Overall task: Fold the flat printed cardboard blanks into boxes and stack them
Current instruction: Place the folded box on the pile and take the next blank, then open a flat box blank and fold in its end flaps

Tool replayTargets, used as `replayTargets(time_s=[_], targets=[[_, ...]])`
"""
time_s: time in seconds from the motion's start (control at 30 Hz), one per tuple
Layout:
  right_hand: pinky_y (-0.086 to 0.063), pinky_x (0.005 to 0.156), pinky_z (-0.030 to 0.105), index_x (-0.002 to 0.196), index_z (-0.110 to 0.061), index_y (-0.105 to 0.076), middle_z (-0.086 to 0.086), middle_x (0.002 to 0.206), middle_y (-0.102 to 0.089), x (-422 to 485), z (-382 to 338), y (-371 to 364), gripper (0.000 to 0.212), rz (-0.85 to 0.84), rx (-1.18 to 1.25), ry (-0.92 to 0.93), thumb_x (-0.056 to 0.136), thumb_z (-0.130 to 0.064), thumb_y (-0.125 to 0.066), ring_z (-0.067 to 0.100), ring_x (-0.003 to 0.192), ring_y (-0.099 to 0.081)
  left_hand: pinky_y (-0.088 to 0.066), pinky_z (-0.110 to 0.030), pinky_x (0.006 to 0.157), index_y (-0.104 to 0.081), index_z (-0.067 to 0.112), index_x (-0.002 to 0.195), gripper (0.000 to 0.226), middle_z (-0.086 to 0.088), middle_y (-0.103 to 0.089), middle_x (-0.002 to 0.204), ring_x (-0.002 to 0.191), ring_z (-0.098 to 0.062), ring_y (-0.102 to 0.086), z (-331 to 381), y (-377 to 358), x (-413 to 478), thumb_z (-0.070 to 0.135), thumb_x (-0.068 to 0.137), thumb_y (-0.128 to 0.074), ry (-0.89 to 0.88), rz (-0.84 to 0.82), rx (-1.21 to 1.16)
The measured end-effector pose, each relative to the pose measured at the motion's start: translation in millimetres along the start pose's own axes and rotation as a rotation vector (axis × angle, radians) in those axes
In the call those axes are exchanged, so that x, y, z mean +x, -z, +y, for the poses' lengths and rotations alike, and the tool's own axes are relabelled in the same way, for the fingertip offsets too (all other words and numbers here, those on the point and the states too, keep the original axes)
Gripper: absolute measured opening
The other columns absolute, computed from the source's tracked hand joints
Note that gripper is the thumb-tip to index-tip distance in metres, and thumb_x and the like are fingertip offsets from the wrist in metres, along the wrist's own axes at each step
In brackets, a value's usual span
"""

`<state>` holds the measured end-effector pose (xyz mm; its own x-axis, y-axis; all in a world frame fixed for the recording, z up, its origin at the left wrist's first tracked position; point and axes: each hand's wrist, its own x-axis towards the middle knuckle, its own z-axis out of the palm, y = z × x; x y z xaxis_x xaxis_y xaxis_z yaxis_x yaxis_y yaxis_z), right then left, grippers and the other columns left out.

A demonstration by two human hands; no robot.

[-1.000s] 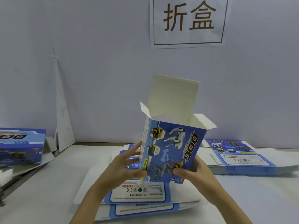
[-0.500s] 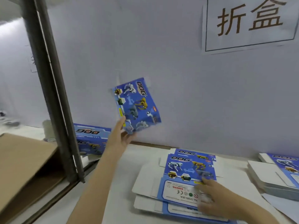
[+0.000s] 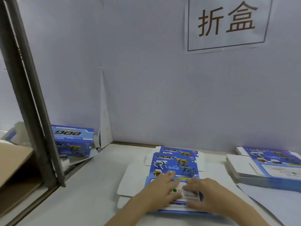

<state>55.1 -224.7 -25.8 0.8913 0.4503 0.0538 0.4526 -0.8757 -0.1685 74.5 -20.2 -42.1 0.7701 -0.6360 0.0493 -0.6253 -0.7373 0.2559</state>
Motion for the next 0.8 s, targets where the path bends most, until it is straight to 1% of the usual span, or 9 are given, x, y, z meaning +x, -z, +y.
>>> replayTargets(time_s=[0.1, 0.2, 0.3, 0.37, 0.43, 0.53, 0.6, 0.7, 0.8], targets=[[-0.043, 0.096, 0.030, 0.120, -0.022, -0.055, -0.003, 0.127, -0.058, -5.0, -4.8, -10.5, 0.042, 0.058, -0.173, 0.148, 0.096, -0.049, -0.034, 0.017, 0.119, -0.051, -0.009, -0.028, 0.117, -0.017, 0.022, 0.153, 0.058, 0.006, -0.008, 0.161, 0.147, -0.007, -0.004, -10.3, -6.0, 7.2, 0.047, 0.102, -0.029, 0.036, -0.011, 0.158], [-0.045, 0.098, 0.035, 0.129, -0.014, -0.049, 0.006, 0.136, -0.054, -6.5, -3.1, -14.5, 0.037, 0.095, -0.325, 0.212, 0.104, -0.034, -0.032, 0.023, 0.122, -0.051, -0.007, -0.015, 0.111, -0.022, 0.029, 0.151, 0.057, 0.013, -0.015, 0.159, 0.144, 0.000, -0.009, -19.6, -3.4, 8.1, 0.053, 0.100, -0.026, -0.014, 0.049, 0.086], [-0.051, 0.060, 0.023, 0.089, -0.020, -0.065, -0.007, 0.087, -0.070, -12.2, 3.1, -7.9, 0.015, 0.266, -0.374, 0.268, 0.084, -0.033, -0.069, 0.010, 0.075, -0.066, -0.006, -0.016, 0.111, -0.018, 0.030, 0.152, 0.059, 0.014, -0.013, 0.159, 0.144, 0.000, -0.008, -16.9, -7.5, 6.4, 0.055, 0.099, -0.024, -0.024, 0.027, 0.086], [-0.045, 0.046, 0.019, 0.071, -0.022, -0.064, -0.013, 0.065, -0.064, -14.1, 5.1, -12.2, 0.017, 0.442, -0.375, 0.293, 0.077, -0.032, -0.076, 0.007, 0.055, -0.060, -0.014, -0.023, 0.115, -0.014, 0.029, 0.153, 0.054, 0.011, -0.014, 0.159, 0.145, -0.008, -0.014, -13.3, -4.2, 4.3, 0.041, 0.103, -0.029, -0.058, 0.007, 0.160], [-0.051, 0.054, 0.022, 0.074, -0.020, -0.067, -0.009, 0.070, -0.067, -13.6, 4.2, -15.5, 0.011, 0.604, -0.360, 0.343, 0.084, -0.024, -0.065, 0.010, 0.060, -0.064, -0.035, -0.030, 0.109, -0.028, 0.027, 0.149, 0.050, 0.005, -0.035, 0.153, 0.135, -0.016, -0.039, -11.5, 5.0, 4.3, 0.019, 0.101, -0.038, -0.083, 0.110, 0.223], [-0.050, 0.092, 0.042, 0.098, -0.010, -0.074, 0.004, 0.105, -0.072, -11.7, 7.0, 0.4, 0.020, 0.961, -0.416, 0.287, 0.084, -0.005, -0.062, 0.022, 0.101, -0.068, -0.055, -0.022, 0.063, -0.067, 0.017, 0.118, 0.036, 0.001, -0.074, 0.099, 0.074, -0.011, -0.069, -4.1, 35.9, 2.3, 0.008, 0.083, -0.067, -0.252, 0.497, 0.249], [-0.034, 0.107, 0.052, 0.125, -0.006, -0.061, 0.016, 0.133, -0.058, -12.9, 8.2, 22.9, 0.043, 1.139, -0.350, 0.101, 0.083, -0.001, -0.065, 0.031, 0.127, -0.051, -0.049, -0.017, 0.048, -0.075, 0.015, 0.100, 0.026, 0.004, -0.073, 0.072, 0.051, -0.008, -0.062, -2.1, 57.8, 3.5, 0.008, 0.075, -0.075, -0.320, 0.786, 0.209], [-0.018, 0.117, 0.051, 0.145, -0.009, -0.029, 0.019, 0.153, -0.030, -20.6, -0.5, 54.3, 0.062, 1.316, -0.015, -0.159, 0.090, -0.019, -0.055, 0.031, 0.143, -0.023, -0.034, -0.009, 0.043, -0.073, 0.012, 0.083, 0.004, 0.014, -0.053, 0.048, 0.043, -0.004, -0.042, 15.5, 88.0, 7.0, 0.015, 0.081, -0.072, -0.200, 1.102, 0.011], [-0.016, 0.119, 0.040, 0.153, -0.017, -0.011, 0.005, 0.160, -0.015, -25.8, -10.6, 74.1, 0.072, 1.162, 0.507, -0.341, 0.096, -0.038, -0.051, 0.018, 0.147, -0.014, -0.029, -0.002, 0.045, -0.055, 0.023, 0.076, 0.016, 0.023, -0.052, 0.055, 0.048, 0.003, -0.043, 43.8, 97.6, 12.1, 0.029, 0.090, -0.058, -0.089, 1.251, -0.398]])
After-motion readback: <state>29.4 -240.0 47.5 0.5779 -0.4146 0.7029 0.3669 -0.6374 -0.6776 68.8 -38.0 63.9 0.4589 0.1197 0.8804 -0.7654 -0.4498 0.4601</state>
